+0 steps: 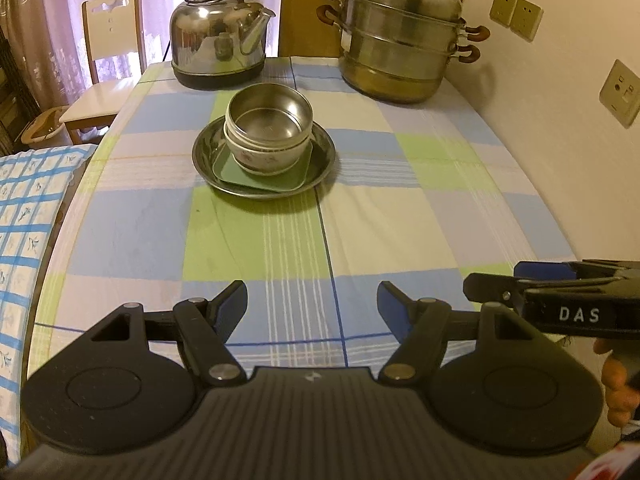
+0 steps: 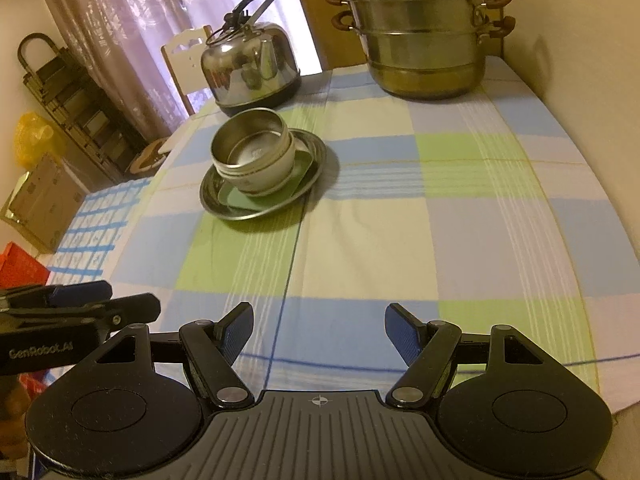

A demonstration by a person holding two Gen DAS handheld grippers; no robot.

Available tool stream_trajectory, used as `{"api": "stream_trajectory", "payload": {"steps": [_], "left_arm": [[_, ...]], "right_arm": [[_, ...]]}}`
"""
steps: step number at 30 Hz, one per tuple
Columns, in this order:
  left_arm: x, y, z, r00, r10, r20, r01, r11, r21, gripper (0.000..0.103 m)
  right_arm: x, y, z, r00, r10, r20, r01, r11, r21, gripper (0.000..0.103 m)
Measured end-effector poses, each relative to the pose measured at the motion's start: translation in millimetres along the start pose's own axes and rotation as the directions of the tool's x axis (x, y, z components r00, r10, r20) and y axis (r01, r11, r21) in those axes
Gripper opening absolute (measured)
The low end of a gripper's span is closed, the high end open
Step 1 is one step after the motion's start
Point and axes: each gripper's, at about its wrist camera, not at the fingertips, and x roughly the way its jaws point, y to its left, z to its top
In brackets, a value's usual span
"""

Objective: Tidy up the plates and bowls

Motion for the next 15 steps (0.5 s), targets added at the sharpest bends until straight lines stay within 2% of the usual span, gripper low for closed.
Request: {"api": "stream_trajectory", "payload": {"steps": [15], "left_arm": [[-5.7, -20.4, -12.0, 1.000, -0.031, -0.001, 0.031, 0.999, 0.026, 0.070]], "right_arm": [[-17.2, -9.8, -16.3, 1.000, -0.015, 0.003, 0.015, 1.000, 0.018, 0.073]]}}
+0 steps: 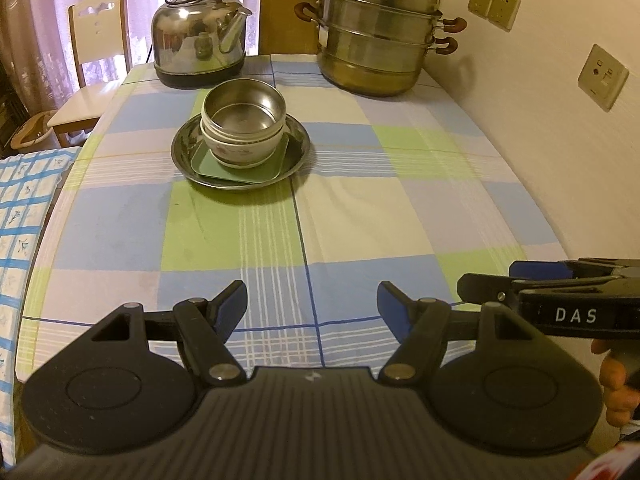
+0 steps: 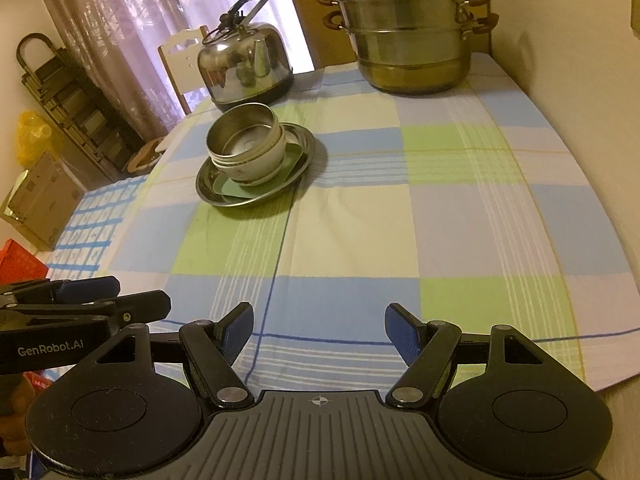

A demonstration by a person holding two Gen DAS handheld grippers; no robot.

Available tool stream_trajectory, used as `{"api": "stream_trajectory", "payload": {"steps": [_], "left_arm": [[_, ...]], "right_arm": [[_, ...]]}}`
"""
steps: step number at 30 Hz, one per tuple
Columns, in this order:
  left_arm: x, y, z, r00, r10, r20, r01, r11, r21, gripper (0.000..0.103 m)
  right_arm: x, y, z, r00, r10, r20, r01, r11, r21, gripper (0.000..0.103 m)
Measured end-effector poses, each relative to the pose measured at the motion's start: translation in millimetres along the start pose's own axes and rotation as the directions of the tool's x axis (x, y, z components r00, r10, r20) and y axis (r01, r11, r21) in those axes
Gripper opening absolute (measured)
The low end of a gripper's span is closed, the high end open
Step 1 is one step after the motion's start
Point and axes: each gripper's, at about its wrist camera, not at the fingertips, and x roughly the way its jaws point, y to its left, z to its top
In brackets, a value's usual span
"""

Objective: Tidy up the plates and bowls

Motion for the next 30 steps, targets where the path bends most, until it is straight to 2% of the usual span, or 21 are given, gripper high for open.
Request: {"api": "stream_trajectory", "payload": {"steps": [30], "left_arm": [[2.5, -5.2, 3.8, 1.000, 0.000, 0.004, 0.000, 1.000, 0.004, 0.070]], "right_arm": [[-1.6, -3.5, 0.2, 1.000, -0.002, 0.000, 0.002, 1.000, -0.001, 0.073]]}}
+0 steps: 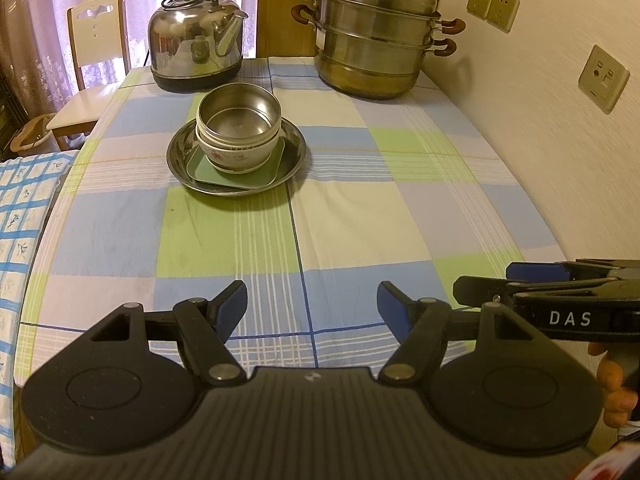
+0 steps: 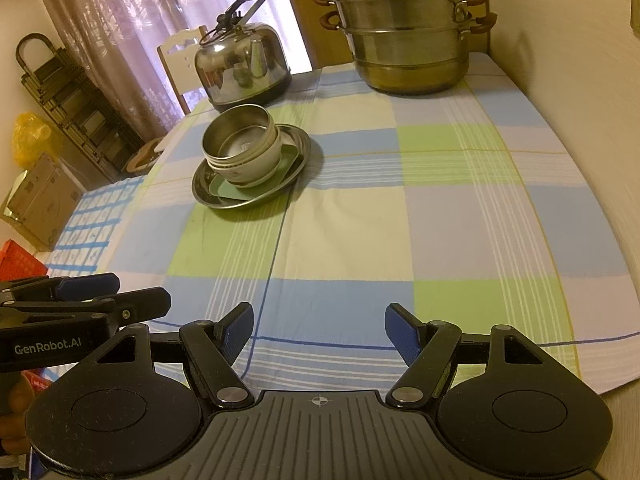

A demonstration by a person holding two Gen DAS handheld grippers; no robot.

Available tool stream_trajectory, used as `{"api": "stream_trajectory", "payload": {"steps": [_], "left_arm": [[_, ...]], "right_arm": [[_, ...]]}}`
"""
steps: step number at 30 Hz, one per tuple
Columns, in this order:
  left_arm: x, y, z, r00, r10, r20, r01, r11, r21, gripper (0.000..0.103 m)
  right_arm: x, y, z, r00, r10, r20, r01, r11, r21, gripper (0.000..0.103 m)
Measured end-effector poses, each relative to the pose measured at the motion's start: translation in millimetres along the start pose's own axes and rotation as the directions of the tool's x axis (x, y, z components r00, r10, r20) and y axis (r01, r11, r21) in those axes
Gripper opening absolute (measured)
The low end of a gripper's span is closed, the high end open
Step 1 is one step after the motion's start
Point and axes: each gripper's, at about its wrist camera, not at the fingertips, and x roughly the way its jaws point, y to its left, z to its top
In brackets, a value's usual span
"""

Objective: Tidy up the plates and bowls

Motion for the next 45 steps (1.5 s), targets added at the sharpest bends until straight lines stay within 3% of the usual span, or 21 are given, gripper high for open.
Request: {"api": "stream_trajectory", "payload": {"steps": [45], "left_arm": [[10.0, -3.0, 4.4, 1.000, -0.003, -0.010, 0.003, 1.000, -0.002, 0.070]], "right_arm": [[6.2, -7.9, 3.8, 1.000, 0.003, -0.020, -0.003, 1.000, 0.003, 0.073]]}}
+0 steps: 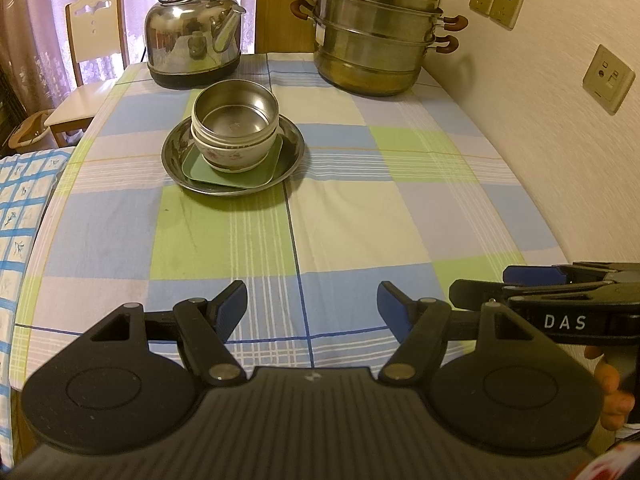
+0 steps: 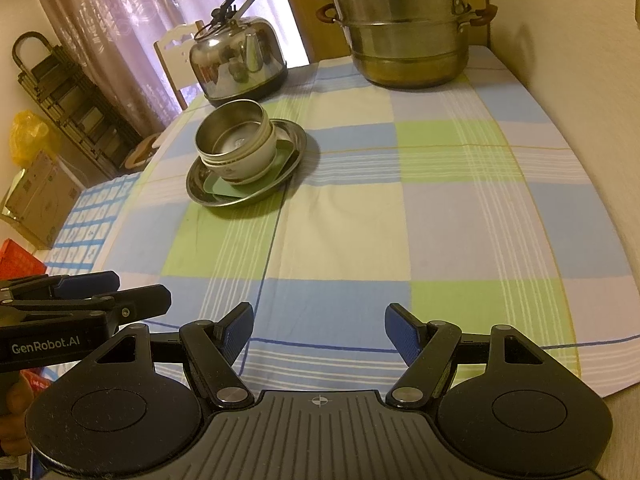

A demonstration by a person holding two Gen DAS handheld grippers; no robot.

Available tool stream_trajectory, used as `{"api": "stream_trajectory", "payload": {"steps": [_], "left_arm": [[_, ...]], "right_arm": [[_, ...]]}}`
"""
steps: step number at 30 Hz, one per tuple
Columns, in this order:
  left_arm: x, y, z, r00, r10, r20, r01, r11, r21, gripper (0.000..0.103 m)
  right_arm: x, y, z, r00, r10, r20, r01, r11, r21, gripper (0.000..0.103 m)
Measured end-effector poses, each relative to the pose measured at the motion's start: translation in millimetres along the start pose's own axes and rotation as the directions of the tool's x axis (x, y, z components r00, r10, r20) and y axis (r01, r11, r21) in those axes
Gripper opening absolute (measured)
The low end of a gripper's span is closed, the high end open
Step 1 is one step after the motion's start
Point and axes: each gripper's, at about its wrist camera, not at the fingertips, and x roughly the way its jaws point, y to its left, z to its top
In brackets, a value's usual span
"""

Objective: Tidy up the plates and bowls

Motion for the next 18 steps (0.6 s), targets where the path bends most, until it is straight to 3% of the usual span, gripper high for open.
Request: {"api": "stream_trajectory", "payload": {"steps": [18], "left_arm": [[0.7, 4.1, -0.6, 1.000, 0.006, -0.001, -0.006, 1.000, -0.008, 0.070]], "right_arm": [[2.8, 2.5, 0.3, 1.000, 0.000, -0.005, 0.000, 1.000, -0.002, 0.073]]}}
